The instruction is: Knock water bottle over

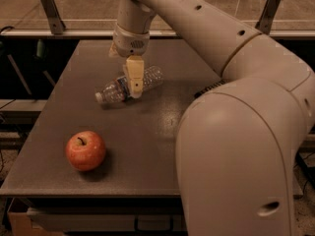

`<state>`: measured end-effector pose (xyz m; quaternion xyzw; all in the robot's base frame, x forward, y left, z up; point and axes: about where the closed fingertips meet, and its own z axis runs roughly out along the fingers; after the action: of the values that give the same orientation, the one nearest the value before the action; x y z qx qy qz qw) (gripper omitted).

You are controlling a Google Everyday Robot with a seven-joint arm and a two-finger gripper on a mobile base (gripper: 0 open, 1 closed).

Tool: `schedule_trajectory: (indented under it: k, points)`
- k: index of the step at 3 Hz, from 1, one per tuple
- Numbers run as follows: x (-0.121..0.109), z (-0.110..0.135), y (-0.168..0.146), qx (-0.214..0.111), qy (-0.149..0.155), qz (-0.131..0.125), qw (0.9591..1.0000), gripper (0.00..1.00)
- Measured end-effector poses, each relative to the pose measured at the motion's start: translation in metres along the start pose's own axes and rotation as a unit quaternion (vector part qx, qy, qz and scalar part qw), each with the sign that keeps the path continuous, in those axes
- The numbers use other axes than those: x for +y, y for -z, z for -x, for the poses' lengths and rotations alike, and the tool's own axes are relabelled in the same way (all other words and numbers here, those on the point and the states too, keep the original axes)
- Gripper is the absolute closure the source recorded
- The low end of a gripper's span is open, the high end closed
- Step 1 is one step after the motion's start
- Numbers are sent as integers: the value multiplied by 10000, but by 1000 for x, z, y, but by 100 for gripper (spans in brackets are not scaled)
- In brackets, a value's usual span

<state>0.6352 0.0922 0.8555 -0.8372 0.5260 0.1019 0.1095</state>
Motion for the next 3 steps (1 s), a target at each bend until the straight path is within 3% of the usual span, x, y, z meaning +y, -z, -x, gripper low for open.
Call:
schedule_trajectory:
  k: [1, 2, 3]
  points:
    - [-2, -5, 4, -171, -115, -108, 9997, 0]
    - [-4, -24, 33, -719, -628, -651, 9933, 0]
    - [5, -65, 82, -1385, -1293, -1489, 9705, 0]
